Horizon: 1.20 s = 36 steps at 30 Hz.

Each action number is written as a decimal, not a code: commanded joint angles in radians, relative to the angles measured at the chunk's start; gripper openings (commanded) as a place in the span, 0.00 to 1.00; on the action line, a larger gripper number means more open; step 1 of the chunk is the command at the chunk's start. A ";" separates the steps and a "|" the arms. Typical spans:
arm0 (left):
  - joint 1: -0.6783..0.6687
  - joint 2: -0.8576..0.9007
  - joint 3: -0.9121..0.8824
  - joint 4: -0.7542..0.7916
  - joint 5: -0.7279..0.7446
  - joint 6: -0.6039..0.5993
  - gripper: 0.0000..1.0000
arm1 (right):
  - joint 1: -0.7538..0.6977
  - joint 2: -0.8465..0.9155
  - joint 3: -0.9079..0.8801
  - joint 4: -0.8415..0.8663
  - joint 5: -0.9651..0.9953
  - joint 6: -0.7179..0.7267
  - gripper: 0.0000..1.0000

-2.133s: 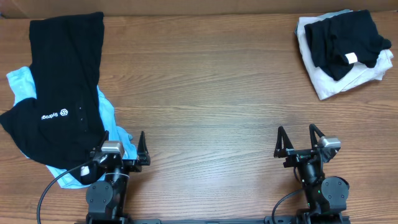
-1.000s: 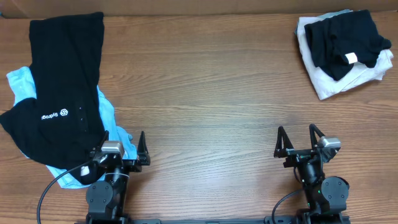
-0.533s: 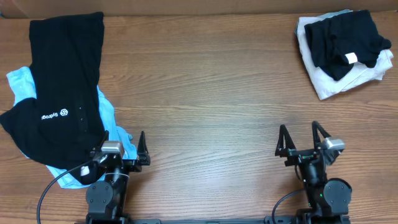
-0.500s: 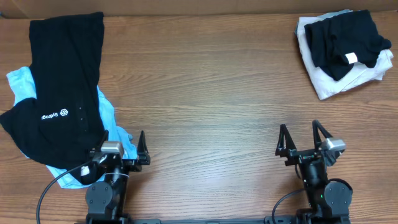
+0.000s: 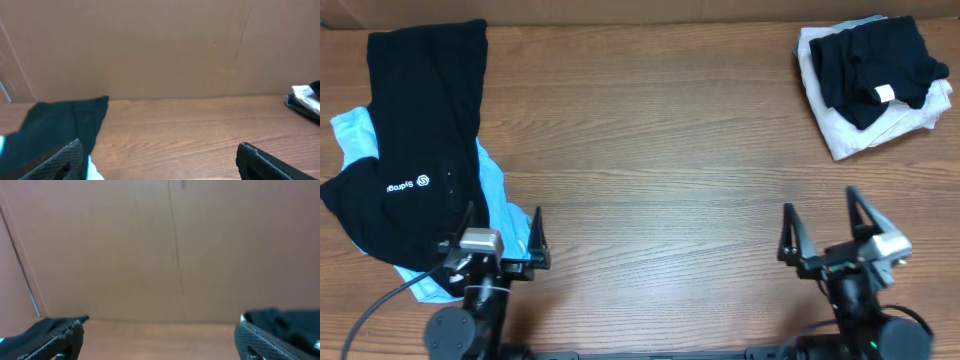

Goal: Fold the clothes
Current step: 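Reach the left gripper to the black shirt on the blue shirt and grasp it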

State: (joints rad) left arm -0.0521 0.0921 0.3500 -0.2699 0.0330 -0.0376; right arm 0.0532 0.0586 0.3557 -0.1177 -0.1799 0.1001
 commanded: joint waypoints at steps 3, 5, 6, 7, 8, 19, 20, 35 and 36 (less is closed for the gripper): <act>0.006 0.190 0.264 -0.118 -0.015 0.061 1.00 | 0.005 0.135 0.254 -0.126 -0.009 -0.057 1.00; 0.006 0.278 0.361 -0.179 -0.014 0.061 1.00 | 0.005 0.214 0.358 -0.194 -0.010 -0.056 1.00; 0.006 0.328 0.417 -0.219 -0.014 0.061 1.00 | 0.005 0.256 0.411 -0.233 -0.010 -0.056 1.00; 0.006 0.370 0.463 -0.254 -0.014 0.060 1.00 | 0.005 0.292 0.456 -0.267 -0.010 -0.056 1.00; 0.006 0.417 0.515 -0.293 -0.014 0.060 1.00 | 0.005 0.331 0.503 -0.304 -0.010 -0.056 1.00; 0.006 0.967 1.122 -0.821 0.066 0.060 1.00 | 0.005 0.837 1.009 -0.800 -0.024 -0.056 1.00; 0.006 1.015 1.164 -0.857 0.076 0.060 1.00 | 0.005 0.884 1.043 -0.838 -0.024 -0.056 1.00; 0.036 1.490 1.247 -0.900 -0.114 0.051 1.00 | 0.005 1.281 1.105 -0.917 -0.174 -0.045 1.00; 0.048 1.518 1.247 -0.906 -0.134 0.043 1.00 | 0.005 1.293 1.105 -0.918 -0.174 -0.045 1.00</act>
State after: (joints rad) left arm -0.0406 1.5375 1.5776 -1.1606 0.0135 0.0040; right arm 0.0532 1.3300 1.4345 -1.0348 -0.3264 0.0528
